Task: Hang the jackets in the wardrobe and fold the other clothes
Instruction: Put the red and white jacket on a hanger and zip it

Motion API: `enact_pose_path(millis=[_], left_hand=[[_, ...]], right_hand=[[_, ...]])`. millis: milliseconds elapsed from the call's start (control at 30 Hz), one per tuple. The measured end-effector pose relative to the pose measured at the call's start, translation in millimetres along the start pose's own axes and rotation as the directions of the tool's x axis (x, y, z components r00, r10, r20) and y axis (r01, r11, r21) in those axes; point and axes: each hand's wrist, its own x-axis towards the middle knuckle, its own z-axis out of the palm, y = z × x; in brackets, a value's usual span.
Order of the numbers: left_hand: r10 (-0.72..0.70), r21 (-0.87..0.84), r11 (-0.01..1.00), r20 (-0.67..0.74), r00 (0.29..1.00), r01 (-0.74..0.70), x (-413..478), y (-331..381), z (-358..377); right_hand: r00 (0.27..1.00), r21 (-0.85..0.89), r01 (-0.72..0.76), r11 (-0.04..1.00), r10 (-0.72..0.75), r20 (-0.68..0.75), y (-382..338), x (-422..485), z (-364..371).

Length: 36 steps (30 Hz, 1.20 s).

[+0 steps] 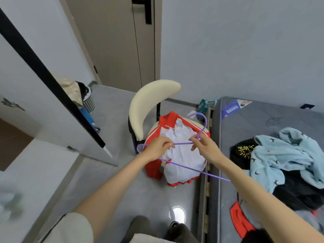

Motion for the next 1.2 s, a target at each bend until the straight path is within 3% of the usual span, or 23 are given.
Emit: enact_pose_path(millis=[267,400,633,833,1000,1133,1200], left_hand=[[-0.109,-0.056,0.994,-0.246,0.963,0.098,101.5,-19.9,19.6],[-0.268,-0.114,0.961,-0.151,0.951,0.253,161.8,-60.7,12.5],[-0.517,-0.202,0.842,-0.037,0.855,0.500,245.2,-119.7,21.3],[-0.586,-0.253,0.793,-0.062,0.808,0.555,297.6,-154.2,54.9],[-0.557,-0.090,0.831,-0.119,0.822,0.549,343.9,-190.1,87.0],[-0.571,0.030,0.816,-0.109,0.813,0.577,379.4,-217.6,110.4],[-0.628,0.057,0.768,-0.124,0.768,0.638,391.8,-228.2,118.9]], right_hand=[[0.972,-0.168,-0.117,0.979,0.078,-0.221,37.3,79.7,-34.0],[0.937,-0.149,-0.224,0.963,0.171,-0.303,46.8,138.4,-42.8],[0.929,-0.191,-0.320,0.928,0.268,-0.254,61.7,236.4,-36.9],[0.927,-0.295,-0.356,0.887,0.295,-0.231,98.1,306.7,-18.0],[0.940,-0.472,-0.323,0.820,0.217,-0.265,138.2,359.1,-5.7],[0.945,-0.480,-0.312,0.820,0.218,-0.243,173.4,391.3,2.9],[0.948,-0.502,-0.305,0.809,0.205,-0.244,188.0,400.5,6.3]])
